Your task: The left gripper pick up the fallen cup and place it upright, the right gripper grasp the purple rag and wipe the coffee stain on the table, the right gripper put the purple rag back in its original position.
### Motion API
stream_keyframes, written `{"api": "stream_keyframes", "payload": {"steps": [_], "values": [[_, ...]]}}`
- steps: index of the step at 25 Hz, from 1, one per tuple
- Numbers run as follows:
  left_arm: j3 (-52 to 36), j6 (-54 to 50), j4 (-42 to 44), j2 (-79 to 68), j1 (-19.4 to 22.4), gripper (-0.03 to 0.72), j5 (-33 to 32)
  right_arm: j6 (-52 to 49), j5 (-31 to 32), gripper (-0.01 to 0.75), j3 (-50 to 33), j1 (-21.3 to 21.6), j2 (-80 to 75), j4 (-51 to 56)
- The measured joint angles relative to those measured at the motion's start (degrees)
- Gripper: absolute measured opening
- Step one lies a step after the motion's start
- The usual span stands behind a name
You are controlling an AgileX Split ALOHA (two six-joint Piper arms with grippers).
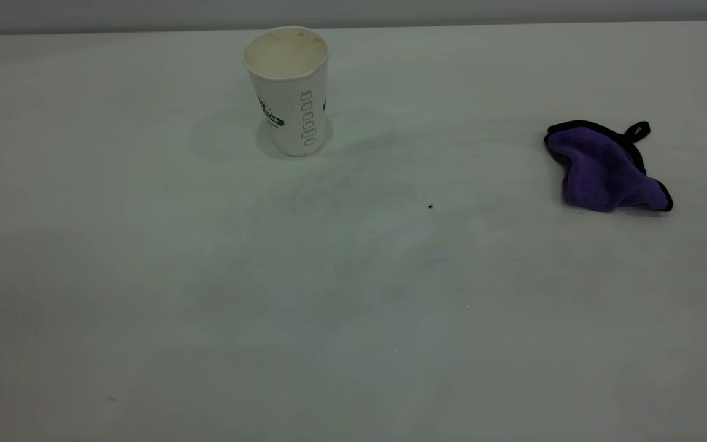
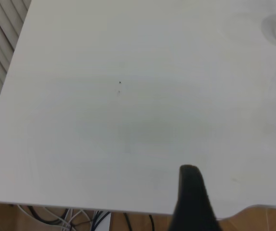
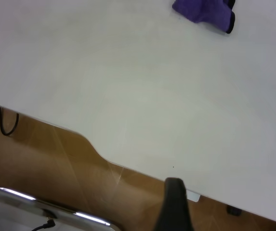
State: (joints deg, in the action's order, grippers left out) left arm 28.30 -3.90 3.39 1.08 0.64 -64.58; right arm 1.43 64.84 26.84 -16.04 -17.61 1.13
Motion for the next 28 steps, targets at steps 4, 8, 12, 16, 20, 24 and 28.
{"api": "stream_keyframes", "payload": {"steps": [4, 8, 12, 16, 20, 24, 28], "values": [[0.0, 0.0, 0.0, 0.0, 0.0, 0.569, 0.0, 0.0, 0.0, 0.657, 0.0, 0.59, 0.26, -0.13], [0.0, 0.0, 0.0, 0.0, 0.0, 0.569, 0.0, 0.0, -0.02, 0.655, 0.0, 6.43, 3.18, -0.13], [0.0, 0.0, 0.0, 0.0, 0.0, 0.569, 0.0, 0.0, -0.02, 0.649, 0.0, 12.2, 9.19, -0.13], [0.0, 0.0, 0.0, 0.0, 0.0, 0.569, 0.0, 0.0, 0.03, 0.641, 0.0, 14.93, 15.02, -0.13], [0.0, 0.0, 0.0, 0.0, 0.0, 0.569, 0.0, 0.0, 0.2, 0.637, 0.0, 15.37, 18.5, -0.13], [0.0, 0.0, 0.0, 0.0, 0.0, 0.569, 0.0, 0.0, 0.27, 0.625, 0.0, 15.37, 18.55, -0.13], [0.0, 0.0, 0.0, 0.0, 0.0, 0.569, 0.0, 0.0, 0.27, 0.609, 0.0, 15.37, 18.55, -0.13]]}}
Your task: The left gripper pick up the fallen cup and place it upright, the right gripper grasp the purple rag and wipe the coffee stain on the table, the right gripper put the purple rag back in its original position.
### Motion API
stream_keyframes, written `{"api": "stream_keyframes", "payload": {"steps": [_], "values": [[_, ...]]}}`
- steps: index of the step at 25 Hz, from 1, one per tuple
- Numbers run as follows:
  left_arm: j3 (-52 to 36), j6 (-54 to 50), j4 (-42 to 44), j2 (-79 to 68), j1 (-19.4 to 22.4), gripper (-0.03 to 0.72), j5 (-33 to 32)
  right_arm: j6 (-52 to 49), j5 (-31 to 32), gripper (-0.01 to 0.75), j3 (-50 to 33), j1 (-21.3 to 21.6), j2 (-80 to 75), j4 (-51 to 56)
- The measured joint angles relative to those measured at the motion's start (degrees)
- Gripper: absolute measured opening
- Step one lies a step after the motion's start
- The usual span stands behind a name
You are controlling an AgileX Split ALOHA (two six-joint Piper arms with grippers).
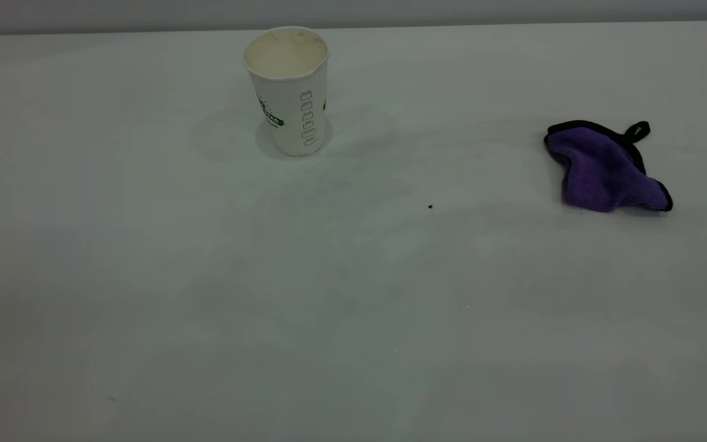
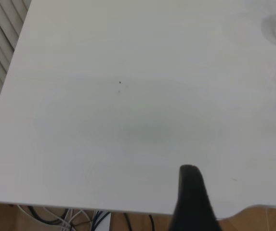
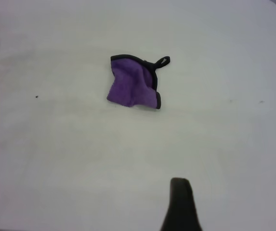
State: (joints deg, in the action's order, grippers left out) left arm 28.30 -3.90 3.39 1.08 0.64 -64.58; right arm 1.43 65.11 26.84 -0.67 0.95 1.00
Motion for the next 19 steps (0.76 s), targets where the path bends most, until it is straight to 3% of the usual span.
{"api": "stream_keyframes", "payload": {"steps": [19], "values": [[0.0, 0.0, 0.0, 0.0, 0.0, 0.569, 0.0, 0.0, 0.0, 0.446, 0.0, 0.0, 0.0, -0.04]]}}
